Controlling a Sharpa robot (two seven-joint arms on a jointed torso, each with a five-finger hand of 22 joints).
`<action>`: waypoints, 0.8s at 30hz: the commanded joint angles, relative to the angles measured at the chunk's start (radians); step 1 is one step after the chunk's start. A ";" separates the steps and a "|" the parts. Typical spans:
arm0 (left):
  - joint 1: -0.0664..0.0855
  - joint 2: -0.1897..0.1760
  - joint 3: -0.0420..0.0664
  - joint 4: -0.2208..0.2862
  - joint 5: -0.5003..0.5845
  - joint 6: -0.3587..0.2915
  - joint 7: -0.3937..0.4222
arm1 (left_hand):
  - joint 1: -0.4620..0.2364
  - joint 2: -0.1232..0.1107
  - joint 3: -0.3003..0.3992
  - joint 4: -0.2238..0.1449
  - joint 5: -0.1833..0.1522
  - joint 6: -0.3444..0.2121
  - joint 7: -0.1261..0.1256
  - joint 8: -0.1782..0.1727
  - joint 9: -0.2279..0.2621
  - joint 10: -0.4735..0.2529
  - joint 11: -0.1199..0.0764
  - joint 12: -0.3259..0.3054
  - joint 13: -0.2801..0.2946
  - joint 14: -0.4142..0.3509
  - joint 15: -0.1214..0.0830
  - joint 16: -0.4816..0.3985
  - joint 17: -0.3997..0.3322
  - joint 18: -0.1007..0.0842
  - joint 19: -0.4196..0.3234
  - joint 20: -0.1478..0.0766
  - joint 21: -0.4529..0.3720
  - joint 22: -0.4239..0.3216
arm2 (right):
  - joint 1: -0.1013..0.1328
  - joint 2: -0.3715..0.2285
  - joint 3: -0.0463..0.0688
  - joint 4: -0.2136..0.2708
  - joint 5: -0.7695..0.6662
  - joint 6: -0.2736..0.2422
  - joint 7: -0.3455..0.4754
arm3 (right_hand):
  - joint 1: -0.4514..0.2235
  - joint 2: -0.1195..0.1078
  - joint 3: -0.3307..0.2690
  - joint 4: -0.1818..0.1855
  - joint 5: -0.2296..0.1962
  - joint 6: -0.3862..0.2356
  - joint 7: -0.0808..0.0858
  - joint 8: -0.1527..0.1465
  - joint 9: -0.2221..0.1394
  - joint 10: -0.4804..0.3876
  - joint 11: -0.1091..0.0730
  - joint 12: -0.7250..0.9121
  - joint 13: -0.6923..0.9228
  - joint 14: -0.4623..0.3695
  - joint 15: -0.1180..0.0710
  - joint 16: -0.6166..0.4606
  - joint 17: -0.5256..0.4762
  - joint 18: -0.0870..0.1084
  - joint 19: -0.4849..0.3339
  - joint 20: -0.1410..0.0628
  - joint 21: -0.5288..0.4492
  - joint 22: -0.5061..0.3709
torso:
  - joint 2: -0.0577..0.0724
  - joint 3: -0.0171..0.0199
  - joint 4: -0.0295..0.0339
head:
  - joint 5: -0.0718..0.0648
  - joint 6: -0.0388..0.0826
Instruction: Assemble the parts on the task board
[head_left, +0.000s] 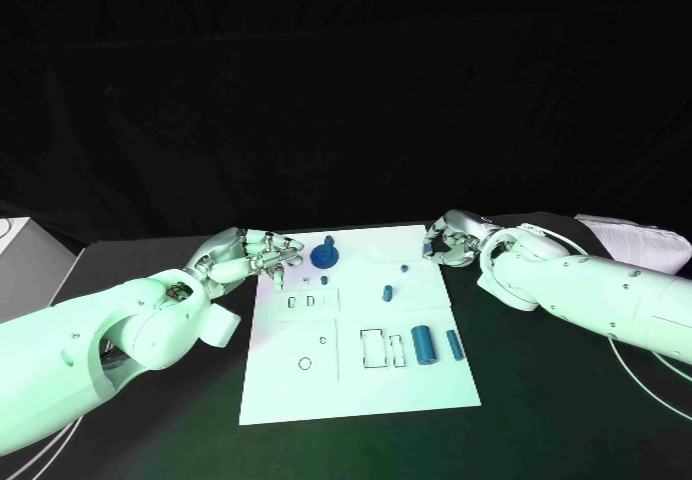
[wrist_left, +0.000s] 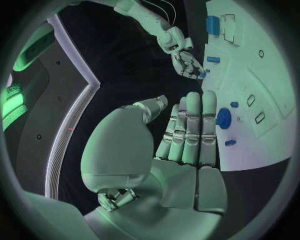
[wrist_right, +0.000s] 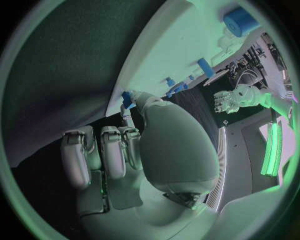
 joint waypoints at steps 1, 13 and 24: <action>0.000 0.000 0.001 0.002 -0.002 0.012 0.009 | -0.003 0.010 0.002 0.000 0.000 -0.002 -0.002 -0.001 0.001 -0.006 0.001 -0.006 0.001 0.000 -0.003 0.002 0.001 0.015 -0.007 -0.002 0.004 0.001 | -0.001 -0.001 0.000 0.005 -0.012 -0.033 -0.014 | -0.011 0.004 0.008 0.002 -0.001 0.006 -0.004 0.008 0.001 0.073 -0.010 0.005 0.230 0.103 -0.008 0.006 0.263 -0.007 0.105 -0.012 0.002 0.263 | 0.000 -0.0001 0.0001 | 0.000 0.000; 0.000 -0.004 0.001 -0.002 -0.002 0.010 0.008 | -0.003 0.010 0.002 0.000 0.000 -0.002 -0.002 -0.001 0.001 -0.006 0.001 -0.006 0.001 0.000 -0.003 0.002 0.001 0.015 -0.007 -0.002 0.004 0.001 | 0.009 -0.017 0.001 0.067 -0.022 -0.117 -0.037 | 0.000 0.016 0.033 -0.014 0.002 0.009 -0.007 0.017 0.002 0.079 -0.014 0.011 0.236 0.103 -0.010 0.006 0.263 -0.007 0.105 -0.015 0.002 0.263 | -0.003 -0.0007 -0.0032 | 0.000 0.000; 0.000 -0.010 0.001 -0.018 0.000 0.005 0.008 | -0.003 0.010 0.002 0.000 0.000 -0.004 -0.001 -0.002 0.001 -0.009 0.002 -0.007 0.001 0.000 -0.003 0.002 0.001 0.015 -0.008 -0.001 0.005 0.001 | 0.058 -0.032 0.002 0.240 -0.036 -0.101 -0.154 | -0.006 0.013 0.034 -0.013 0.000 0.009 -0.005 0.019 0.003 0.081 -0.013 0.012 0.238 0.103 -0.010 0.006 0.263 -0.007 0.105 -0.015 0.002 0.263 | -0.019 -0.0112 -0.0157 | 0.012 0.001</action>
